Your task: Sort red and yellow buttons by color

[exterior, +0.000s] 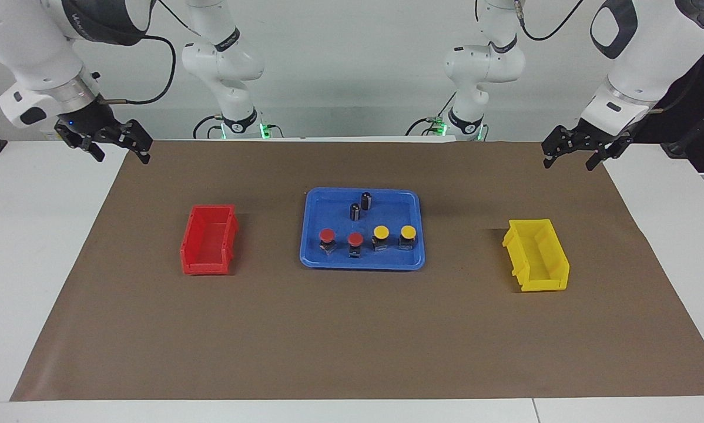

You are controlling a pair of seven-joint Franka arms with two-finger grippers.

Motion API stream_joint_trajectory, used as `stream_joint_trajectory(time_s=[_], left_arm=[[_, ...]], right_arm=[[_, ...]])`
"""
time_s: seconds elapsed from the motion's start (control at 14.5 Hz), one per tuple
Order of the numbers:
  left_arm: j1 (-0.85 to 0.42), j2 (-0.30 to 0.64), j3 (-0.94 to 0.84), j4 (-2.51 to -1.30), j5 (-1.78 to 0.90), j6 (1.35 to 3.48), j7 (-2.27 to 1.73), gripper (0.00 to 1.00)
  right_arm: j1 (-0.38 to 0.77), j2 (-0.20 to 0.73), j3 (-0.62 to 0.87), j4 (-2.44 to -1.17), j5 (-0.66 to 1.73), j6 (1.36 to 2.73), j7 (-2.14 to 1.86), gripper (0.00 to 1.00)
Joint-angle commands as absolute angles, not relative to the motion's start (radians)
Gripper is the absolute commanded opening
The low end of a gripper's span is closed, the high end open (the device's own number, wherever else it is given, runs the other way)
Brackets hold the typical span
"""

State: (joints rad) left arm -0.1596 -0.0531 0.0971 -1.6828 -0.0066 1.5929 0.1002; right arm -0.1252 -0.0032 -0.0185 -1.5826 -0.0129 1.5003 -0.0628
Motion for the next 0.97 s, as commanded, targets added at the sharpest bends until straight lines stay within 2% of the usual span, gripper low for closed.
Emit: stream_joint_trajectory(time_s=[0.0,0.48,0.9], left_arm=[[-0.152,-0.078,0.091,-1.707,0.015,1.588,0.104,1.00],[-0.152,-0.078,0.091,-1.707,0.015,1.588,0.104,1.00],[-0.152,-0.078,0.091,-1.707,0.015,1.588,0.104,1.00]], right_arm=[[-0.130,-0.011,-0.011,-1.591,-0.021,1.516,-0.071,1.00],[-0.127,-0.014,-0.011,-1.597,-0.028,1.513,-0.075,1.00],[-0.126,0.008,0.021,-1.542,-0.028,1.506,-0.069,1.00]])
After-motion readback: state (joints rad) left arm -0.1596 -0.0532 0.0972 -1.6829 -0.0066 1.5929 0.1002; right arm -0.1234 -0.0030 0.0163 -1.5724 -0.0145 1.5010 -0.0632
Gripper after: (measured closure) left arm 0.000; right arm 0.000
